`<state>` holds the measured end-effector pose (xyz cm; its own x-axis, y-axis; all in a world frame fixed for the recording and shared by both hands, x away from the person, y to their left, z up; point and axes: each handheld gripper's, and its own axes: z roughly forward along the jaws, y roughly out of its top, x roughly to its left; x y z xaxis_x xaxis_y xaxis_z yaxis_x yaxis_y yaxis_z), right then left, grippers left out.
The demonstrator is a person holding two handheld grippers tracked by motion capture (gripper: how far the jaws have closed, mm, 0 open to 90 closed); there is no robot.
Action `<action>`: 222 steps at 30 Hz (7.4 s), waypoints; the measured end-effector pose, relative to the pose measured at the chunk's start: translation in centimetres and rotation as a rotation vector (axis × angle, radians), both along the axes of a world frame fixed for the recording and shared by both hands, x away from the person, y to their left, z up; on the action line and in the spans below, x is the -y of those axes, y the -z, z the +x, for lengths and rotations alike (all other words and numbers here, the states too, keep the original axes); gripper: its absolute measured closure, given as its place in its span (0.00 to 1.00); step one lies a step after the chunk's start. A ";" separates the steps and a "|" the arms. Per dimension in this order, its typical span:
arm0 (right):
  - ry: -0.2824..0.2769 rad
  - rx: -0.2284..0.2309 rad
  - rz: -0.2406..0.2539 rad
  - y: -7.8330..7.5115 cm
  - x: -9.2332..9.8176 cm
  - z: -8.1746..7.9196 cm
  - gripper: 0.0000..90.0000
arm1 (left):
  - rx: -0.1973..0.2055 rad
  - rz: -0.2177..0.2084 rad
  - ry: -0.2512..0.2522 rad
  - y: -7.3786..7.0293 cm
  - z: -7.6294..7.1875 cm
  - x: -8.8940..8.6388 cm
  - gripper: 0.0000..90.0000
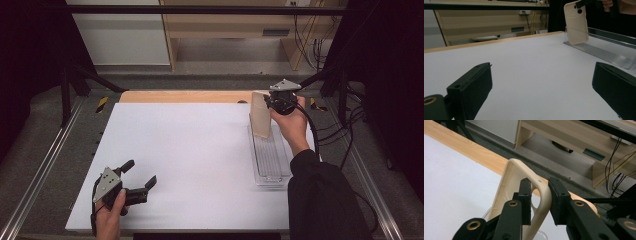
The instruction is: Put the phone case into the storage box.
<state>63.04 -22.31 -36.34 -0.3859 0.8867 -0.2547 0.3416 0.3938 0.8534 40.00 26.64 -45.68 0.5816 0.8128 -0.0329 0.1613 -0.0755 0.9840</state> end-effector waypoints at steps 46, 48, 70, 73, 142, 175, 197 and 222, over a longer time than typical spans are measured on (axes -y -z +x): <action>0.089 0.020 0.070 0.2 0.2 0.9 0.46 | 0.000 0.000 -0.001 0.0 0.0 0.0 0.03; 0.089 0.022 0.074 0.1 0.2 0.9 0.45 | -0.001 0.001 0.000 0.0 0.0 0.0 0.03; 0.086 -0.051 0.104 -0.2 0.1 0.3 0.20 | -0.001 0.007 0.002 0.1 0.0 0.1 0.02; 0.089 -0.054 0.106 -0.2 0.0 0.3 0.17 | -0.001 0.006 0.001 0.1 0.0 0.0 0.02; -0.044 0.000 0.314 -3.9 -1.4 -5.2 0.06 | -0.002 0.029 -0.041 0.3 0.1 -0.1 0.02; -0.047 0.028 0.344 -4.8 -0.8 -6.2 0.04 | -0.008 0.031 -0.048 0.4 0.1 -0.2 0.02; -0.064 0.144 0.367 -5.8 0.9 -8.6 0.05 | 0.003 0.020 -0.055 0.3 0.0 -0.5 0.02; -0.079 0.150 0.392 -5.6 1.9 -10.7 0.03 | 0.005 0.007 -0.024 0.2 0.9 0.1 0.02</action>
<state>52.30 -24.20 -30.75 -0.4410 0.8968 0.0369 0.1841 0.0501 0.9816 40.87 26.49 -45.87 0.5617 0.8270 -0.0244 0.1584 -0.0785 0.9842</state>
